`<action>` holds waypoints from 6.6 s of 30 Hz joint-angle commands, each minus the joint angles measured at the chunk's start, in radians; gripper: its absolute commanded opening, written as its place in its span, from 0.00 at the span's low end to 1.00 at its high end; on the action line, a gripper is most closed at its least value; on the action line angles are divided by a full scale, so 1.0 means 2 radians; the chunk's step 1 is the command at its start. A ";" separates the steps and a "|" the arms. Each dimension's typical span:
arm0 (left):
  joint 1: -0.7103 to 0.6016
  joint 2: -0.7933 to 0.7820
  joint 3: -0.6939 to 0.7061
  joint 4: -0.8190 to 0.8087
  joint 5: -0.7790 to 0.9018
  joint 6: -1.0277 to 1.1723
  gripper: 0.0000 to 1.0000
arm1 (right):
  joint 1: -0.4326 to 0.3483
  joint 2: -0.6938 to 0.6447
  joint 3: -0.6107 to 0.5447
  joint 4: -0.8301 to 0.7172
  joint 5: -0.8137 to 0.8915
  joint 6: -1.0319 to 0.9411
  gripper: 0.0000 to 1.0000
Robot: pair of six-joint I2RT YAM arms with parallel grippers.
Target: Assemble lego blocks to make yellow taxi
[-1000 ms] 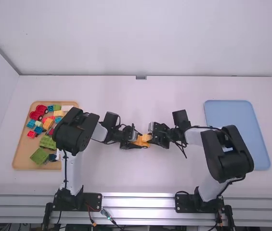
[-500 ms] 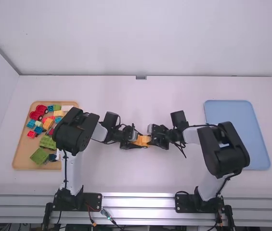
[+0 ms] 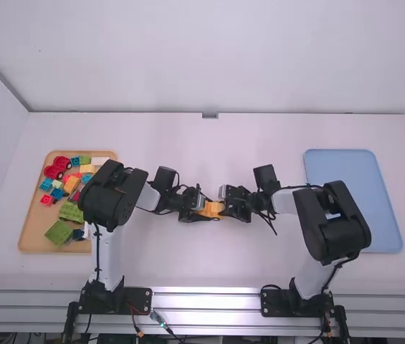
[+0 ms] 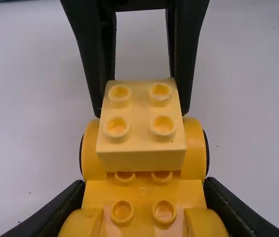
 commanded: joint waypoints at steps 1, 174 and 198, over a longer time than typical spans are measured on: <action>-0.002 0.006 0.006 -0.002 -0.003 0.004 0.52 | 0.005 0.007 0.009 -0.001 0.002 -0.009 0.01; 0.070 -0.130 0.006 -0.156 -0.034 -0.059 0.99 | -0.075 -0.046 0.121 -0.082 0.060 0.123 0.99; 0.147 -0.305 0.184 -0.436 -0.329 -0.185 0.99 | -0.073 -0.046 0.121 -0.077 0.059 0.125 0.99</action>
